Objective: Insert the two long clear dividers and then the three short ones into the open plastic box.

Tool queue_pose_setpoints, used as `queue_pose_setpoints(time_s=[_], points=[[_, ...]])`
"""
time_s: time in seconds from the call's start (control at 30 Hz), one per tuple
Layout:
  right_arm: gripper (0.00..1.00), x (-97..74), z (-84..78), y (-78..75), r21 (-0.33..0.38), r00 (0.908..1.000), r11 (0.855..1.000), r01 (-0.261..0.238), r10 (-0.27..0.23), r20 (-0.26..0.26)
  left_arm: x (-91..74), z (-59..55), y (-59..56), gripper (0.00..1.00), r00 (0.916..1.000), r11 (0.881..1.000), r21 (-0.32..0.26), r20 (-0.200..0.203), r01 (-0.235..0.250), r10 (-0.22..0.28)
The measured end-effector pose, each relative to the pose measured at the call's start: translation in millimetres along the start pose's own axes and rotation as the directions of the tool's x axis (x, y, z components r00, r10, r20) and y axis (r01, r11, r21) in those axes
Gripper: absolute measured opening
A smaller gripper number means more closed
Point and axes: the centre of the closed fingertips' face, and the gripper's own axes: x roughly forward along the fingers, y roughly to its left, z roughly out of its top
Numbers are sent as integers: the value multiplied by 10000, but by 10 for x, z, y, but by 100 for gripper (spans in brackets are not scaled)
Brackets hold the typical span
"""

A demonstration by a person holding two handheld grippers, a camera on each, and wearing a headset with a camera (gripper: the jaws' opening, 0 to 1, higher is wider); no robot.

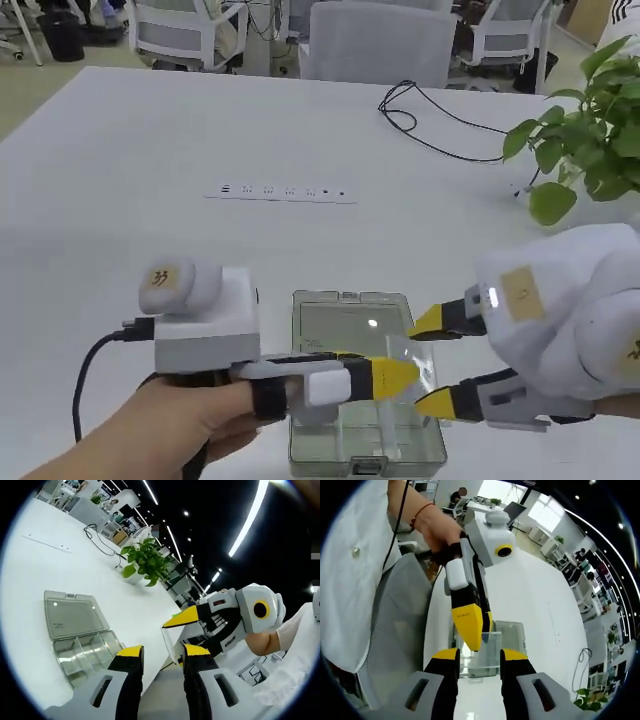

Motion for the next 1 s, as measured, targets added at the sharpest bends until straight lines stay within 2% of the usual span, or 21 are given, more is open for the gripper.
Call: queue_pose_setpoints(time_s=[0.17, 0.47, 0.87, 0.97, 1.0], points=[[33, -5, 11, -2, -26, 10000, 10000, 42, -42, -38, 27, -10, -51, 14, 9997, 9997, -114, -51, 220, -220], [33, 5, 14, -5, -182, 9997, 9998, 98, -102, -201, 47, -35, -101, 1, 9989, 9988, -213, -150, 430, -434], [33, 7, 20, -3, -375, 9996, 9991, 178, -187, -230, 41, -44, -86, 0, 9995, 9982, -513, -55, 308, -311], [34, 2, 30, -13, -396, 9996, 9990, 219, -226, -183, 39, -30, -74, 0, 9997, 9984, -515, 27, 251, -250], [33, -18, 51, -28, -336, 9997, 9991, 239, -242, -87, 35, -37, -59, 0, 9999, 9996, -253, -12, 119, -119]])
